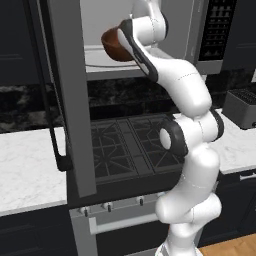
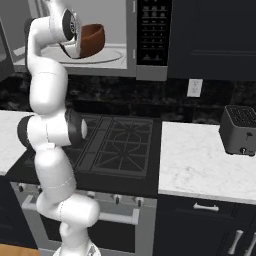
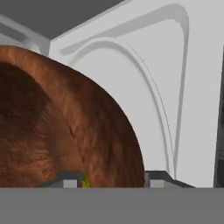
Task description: Pick the lime from the sink and place it in the bowl. Then pick the bowl and place it in the microwave. Then close the microwave door and press the start button.
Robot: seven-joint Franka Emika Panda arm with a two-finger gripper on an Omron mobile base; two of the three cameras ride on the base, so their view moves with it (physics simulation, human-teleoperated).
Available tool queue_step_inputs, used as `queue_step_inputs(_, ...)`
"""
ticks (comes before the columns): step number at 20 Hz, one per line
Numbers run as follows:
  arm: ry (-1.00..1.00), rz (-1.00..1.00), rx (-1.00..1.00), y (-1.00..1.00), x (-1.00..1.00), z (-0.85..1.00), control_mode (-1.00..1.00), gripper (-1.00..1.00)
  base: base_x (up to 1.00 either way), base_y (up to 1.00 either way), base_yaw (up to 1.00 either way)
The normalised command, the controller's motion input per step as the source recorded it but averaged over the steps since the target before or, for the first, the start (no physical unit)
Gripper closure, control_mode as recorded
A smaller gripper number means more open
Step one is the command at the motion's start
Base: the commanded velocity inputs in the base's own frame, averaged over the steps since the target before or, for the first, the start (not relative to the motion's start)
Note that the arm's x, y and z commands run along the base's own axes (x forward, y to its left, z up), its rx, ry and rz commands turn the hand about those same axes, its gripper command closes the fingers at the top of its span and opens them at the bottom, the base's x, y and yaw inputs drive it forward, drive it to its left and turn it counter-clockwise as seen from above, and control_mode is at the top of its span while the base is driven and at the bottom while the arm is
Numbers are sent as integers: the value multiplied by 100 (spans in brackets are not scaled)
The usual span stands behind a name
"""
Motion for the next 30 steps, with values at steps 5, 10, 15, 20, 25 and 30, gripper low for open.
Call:
queue_step_inputs(5, -6, 0, 0, 3, -54, -7, -100, -100, 0, 0, 0)
queue_step_inputs(10, -17, 0, 0, 1, -100, -42, -100, -100, 0, 0, 0)
queue_step_inputs(15, -1, 0, 0, 0, -100, -89, -100, -100, 0, 0, 0)
queue_step_inputs(20, 1, 0, 0, -9, -100, -100, -100, -100, 0, 0, 0)
queue_step_inputs(25, 0, 2, 0, -22, -100, -100, -100, -100, 0, 0, 0)
queue_step_inputs(30, -1, 9, 0, -9, -100, -100, -100, -100, 0, 0, 0)
